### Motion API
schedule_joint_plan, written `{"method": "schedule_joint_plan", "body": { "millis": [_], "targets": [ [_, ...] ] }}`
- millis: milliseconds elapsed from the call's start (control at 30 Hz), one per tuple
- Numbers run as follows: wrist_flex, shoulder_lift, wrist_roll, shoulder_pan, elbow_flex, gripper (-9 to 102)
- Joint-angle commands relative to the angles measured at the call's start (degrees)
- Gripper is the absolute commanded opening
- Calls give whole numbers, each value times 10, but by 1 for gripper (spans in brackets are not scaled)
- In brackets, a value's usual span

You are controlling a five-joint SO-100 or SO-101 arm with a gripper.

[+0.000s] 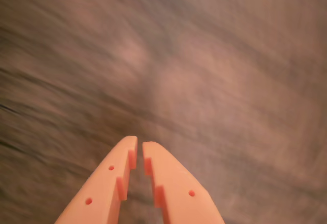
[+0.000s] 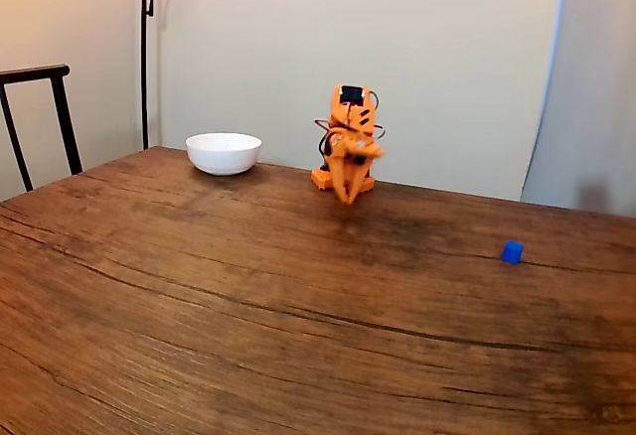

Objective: Grasp the cube and drop it in the bowl

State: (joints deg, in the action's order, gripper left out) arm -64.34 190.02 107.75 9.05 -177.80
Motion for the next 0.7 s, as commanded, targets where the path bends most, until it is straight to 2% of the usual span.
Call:
{"method": "schedule_joint_plan", "body": {
  "millis": [0,167,233,400,667],
  "targets": [
    [58,4,-4,50,35,-1],
    [112,4,-9,150,68,-1],
    [126,4,-44,176,76,-1],
    [169,3,-115,226,76,-1],
    [188,0,-128,265,121,0]
  ]
}}
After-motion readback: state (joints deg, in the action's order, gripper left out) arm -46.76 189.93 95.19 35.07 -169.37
